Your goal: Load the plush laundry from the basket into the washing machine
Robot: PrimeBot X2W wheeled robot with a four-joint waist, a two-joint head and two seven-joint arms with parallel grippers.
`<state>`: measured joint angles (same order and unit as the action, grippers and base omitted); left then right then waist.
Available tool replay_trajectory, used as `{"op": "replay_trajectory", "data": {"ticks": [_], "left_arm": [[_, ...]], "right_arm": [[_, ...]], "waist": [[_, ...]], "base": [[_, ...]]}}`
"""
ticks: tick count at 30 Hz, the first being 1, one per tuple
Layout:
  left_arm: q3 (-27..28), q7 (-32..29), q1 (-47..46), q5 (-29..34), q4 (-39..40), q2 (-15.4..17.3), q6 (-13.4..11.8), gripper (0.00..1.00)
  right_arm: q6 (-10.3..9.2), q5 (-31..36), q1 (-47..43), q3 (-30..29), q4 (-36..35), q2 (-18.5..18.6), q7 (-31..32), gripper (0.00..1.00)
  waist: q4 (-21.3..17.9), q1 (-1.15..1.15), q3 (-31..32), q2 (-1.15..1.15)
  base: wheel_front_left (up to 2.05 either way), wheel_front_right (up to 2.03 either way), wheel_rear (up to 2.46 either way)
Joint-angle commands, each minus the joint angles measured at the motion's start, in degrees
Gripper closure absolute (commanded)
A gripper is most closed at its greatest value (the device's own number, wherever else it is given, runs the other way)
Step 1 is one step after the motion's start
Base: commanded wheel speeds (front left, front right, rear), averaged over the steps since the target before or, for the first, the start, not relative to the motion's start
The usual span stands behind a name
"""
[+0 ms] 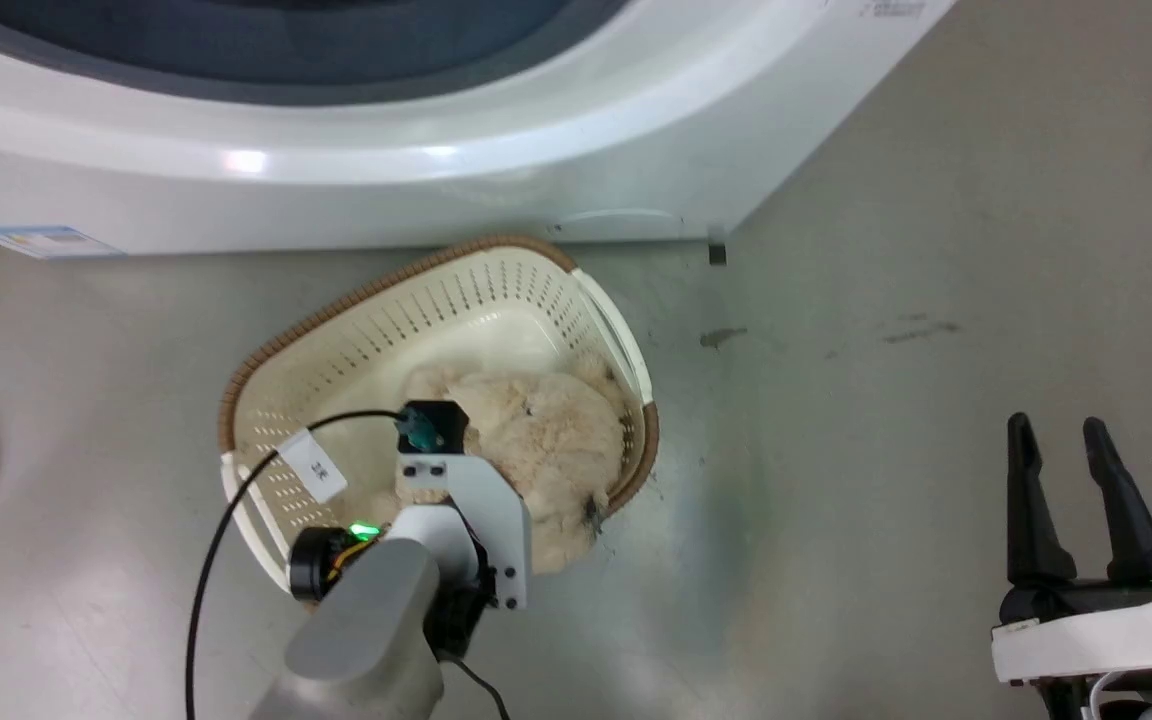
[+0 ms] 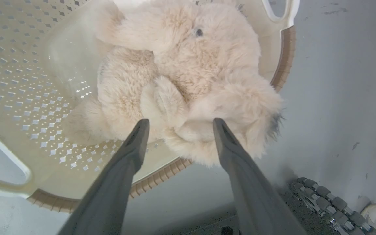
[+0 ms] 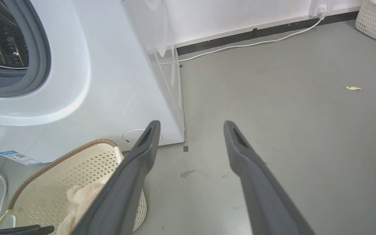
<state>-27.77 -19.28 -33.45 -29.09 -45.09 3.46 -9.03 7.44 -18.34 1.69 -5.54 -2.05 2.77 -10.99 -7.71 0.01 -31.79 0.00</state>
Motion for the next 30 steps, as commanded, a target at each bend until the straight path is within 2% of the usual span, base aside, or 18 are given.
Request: {"op": "replay_trajectory", "data": {"ticks": [1, 4, 14, 20, 26, 27, 28, 29, 30], "left_arm": [[-0.8, -0.5, -2.0, -1.2, -1.6, 0.8, -0.9, 0.0], [-1.4, -1.1, -3.5, -2.3, -3.0, 1.1, -2.1, 0.0], [-4.1, -2.2, -8.2, -5.6, -6.9, 1.9, -3.8, 0.0], [-6.2, 0.2, -12.2, -7.4, -9.7, 3.3, -6.5, 0.0], [-8.3, 0.9, -14.7, -9.0, -12.1, 3.5, -6.4, 0.0], [-8.7, 1.0, -15.2, -9.3, -12.5, 3.5, -6.4, 0.07], [-8.8, 1.3, -15.3, -9.4, -12.5, 3.5, -6.3, 0.63], [-8.8, 1.5, -15.4, -9.4, -12.4, 3.5, -6.0, 1.0], [-8.8, 1.7, -15.4, -9.6, -12.4, 3.4, -5.7, 1.0]], "right_arm": [[0.04, -1.0, 0.9, -0.3, -0.6, 0.1, -0.6, 0.0], [0.04, -2.0, 1.0, -0.4, -0.8, 0.1, -1.0, 0.0], [0.04, -5.0, 1.4, -0.9, -1.4, 0.1, -2.2, 0.0], [0.04, -7.5, 1.7, -0.9, -1.7, 0.1, -3.2, 0.0], [0.04, -9.4, 1.9, -1.1, -1.9, 0.1, -3.9, 0.0], [0.05, -9.7, 2.0, -1.2, -1.9, 0.1, -4.0, 0.0], [0.05, -9.7, 2.0, -1.2, -1.9, 0.1, -4.0, 0.0], [0.05, -9.8, 2.1, -1.3, -2.0, 0.1, -4.0, 0.0], [0.05, -9.9, 2.1, -1.3, -2.0, 0.1, -4.0, 0.0]], "waist": [[-0.8, -0.01, -1.7, 0.0], [-1.2, -0.01, -3.3, 0.0], [-2.6, -0.01, -8.7, 0.0], [-3.7, -0.01, -13.1, 0.0], [-4.2, -0.01, -16.1, 0.0], [-4.3, -0.01, -16.6, 0.0], [-4.3, -0.01, -16.7, 0.0], [-4.2, -0.01, -16.7, 0.0], [-4.2, -0.01, -16.8, 0.0]], "base": [[0.0, 0.0, 0.0], [0.0, 0.0, 0.0], [0.0, 0.0, 0.0], [0.0, 0.0, 0.0], [0.0, 0.0, 0.0], [0.0, 0.0, 0.0], [0.0, 0.0, 0.0], [0.0, 0.0, 0.0], [0.0, 0.0, 0.0]]}}
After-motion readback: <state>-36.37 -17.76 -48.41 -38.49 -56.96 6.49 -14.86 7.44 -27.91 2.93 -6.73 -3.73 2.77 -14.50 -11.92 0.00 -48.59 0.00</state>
